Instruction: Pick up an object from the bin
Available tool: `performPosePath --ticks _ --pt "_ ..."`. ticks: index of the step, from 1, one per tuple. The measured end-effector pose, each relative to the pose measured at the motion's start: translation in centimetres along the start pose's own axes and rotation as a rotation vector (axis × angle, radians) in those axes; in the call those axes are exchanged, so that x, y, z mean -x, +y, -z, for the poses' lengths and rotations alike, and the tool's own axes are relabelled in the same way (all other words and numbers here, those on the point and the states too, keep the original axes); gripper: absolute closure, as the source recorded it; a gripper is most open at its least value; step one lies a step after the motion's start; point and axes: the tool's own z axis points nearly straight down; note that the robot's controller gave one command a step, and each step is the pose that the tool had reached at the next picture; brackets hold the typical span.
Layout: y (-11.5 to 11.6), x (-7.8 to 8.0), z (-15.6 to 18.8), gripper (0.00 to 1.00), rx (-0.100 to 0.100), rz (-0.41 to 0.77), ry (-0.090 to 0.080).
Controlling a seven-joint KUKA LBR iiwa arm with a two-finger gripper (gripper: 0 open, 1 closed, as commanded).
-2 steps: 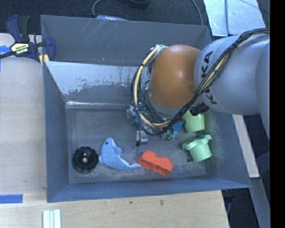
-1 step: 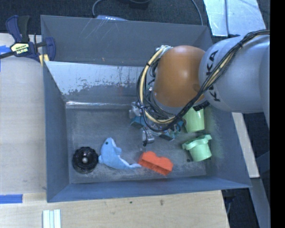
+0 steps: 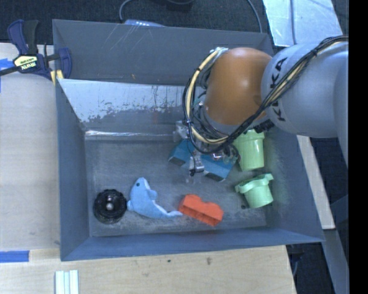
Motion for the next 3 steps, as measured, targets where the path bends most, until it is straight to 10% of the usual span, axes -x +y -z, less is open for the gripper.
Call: performPosePath --ticks 1,2,3 --pt "-2.6 0.9 -2.1 0.00 0.000 0.006 -0.002" --pt "-4.3 -0.5 -3.5 1.00 -0.001 0.154 -0.003" --pt "-4.3 -0.5 -3.5 1.00 -0.001 0.154 -0.003"
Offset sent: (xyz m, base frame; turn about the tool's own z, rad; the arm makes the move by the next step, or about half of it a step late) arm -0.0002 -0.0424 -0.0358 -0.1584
